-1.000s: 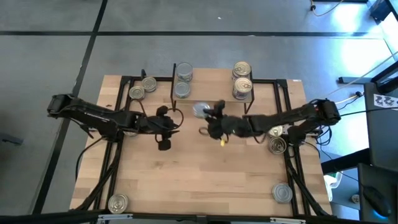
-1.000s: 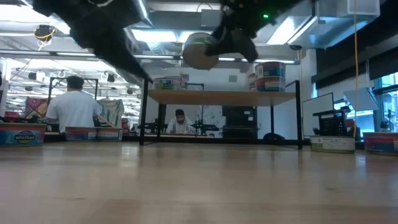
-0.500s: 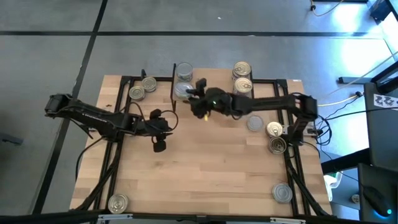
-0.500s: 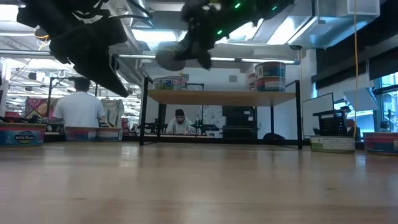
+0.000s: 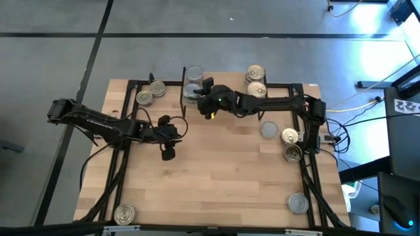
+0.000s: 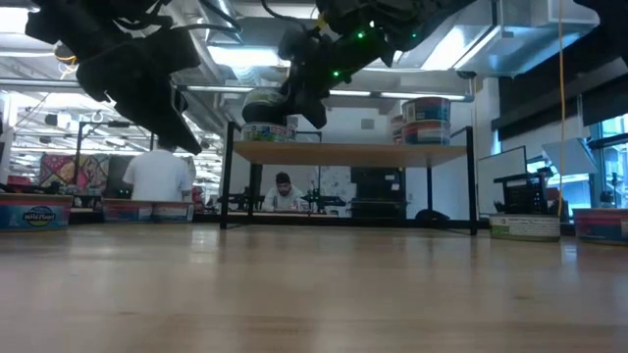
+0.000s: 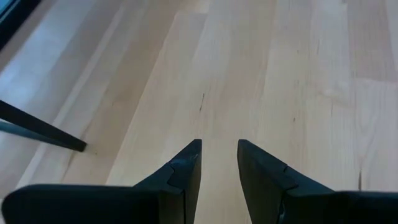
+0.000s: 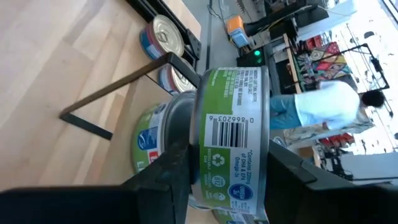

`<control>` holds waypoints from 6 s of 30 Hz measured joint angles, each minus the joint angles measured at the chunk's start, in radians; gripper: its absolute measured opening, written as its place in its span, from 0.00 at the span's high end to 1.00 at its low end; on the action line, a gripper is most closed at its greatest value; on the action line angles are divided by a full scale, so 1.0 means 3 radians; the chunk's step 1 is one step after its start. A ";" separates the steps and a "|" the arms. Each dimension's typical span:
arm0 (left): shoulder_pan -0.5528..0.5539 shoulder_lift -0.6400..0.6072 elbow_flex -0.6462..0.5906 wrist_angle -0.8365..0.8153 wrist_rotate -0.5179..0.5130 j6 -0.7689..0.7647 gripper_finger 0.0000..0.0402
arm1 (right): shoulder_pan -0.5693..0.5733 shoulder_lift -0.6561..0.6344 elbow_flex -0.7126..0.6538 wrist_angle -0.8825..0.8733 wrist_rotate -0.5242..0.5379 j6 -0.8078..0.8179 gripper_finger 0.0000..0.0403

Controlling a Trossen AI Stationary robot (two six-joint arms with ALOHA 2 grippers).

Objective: Stack canned seafood by type on shelf
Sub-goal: Stack the green white tuna can on top of the other green white tuna can on the shelf, then put the green white tuna can on the shelf

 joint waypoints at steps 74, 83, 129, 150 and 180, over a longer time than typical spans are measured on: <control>0.0000 0.0000 0.0004 -0.0002 0.0004 -0.0063 0.75 | -0.0037 -0.0008 0.0245 -0.0689 0.0434 0.1476 0.25; -0.0006 0.0001 0.0005 -0.0123 0.0003 -0.0051 0.75 | 0.0322 -0.0167 0.0242 -0.0870 0.0896 0.1217 0.31; -0.0234 0.1633 -0.0221 0.2120 0.0099 -0.0106 0.42 | 0.1397 -0.0125 -0.0809 -0.1600 -0.0724 0.2896 0.41; -0.0317 0.1920 -0.0084 0.2222 0.0095 -0.0262 0.42 | 0.0680 -0.2264 -0.2359 -0.3231 0.0952 0.5016 0.41; -0.0432 0.1916 -0.0084 0.2198 0.0090 -0.0413 0.42 | 0.0777 -0.1649 -0.2784 -0.1436 -0.0179 0.4792 0.41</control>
